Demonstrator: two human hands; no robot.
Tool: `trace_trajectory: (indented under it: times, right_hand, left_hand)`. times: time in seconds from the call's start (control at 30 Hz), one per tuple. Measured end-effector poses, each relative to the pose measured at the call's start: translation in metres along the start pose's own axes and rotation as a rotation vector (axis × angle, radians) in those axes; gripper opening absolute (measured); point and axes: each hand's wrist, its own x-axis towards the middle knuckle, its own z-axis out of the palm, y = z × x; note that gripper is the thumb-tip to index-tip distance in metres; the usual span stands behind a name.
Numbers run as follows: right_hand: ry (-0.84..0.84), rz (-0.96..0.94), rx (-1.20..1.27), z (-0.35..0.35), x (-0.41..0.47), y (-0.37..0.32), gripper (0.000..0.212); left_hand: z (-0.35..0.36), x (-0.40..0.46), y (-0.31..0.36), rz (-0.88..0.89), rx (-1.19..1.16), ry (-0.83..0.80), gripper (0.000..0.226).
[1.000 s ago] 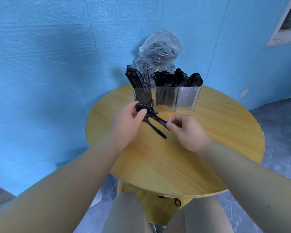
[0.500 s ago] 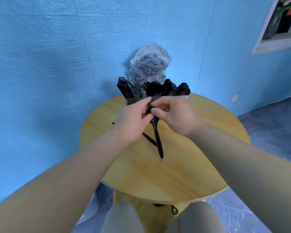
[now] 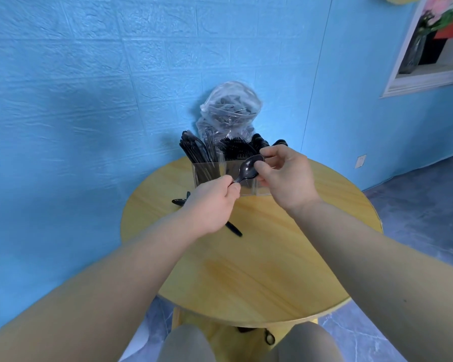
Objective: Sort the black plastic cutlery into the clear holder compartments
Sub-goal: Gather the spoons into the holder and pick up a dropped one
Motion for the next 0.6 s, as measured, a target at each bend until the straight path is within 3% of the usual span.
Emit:
trace_trajectory:
  times: [0.37, 0.6]
  right_hand:
    - [0.005, 0.016, 0.076, -0.002, 0.000, 0.004, 0.026]
    - [0.117, 0.013, 0.197, -0.017, 0.009, -0.005, 0.022]
  left_hand:
    - [0.001, -0.002, 0.004, 0.104, 0.189, 0.078, 0.033]
    - [0.001, 0.018, 0.018, 0.260, 0.224, 0.100, 0.025]
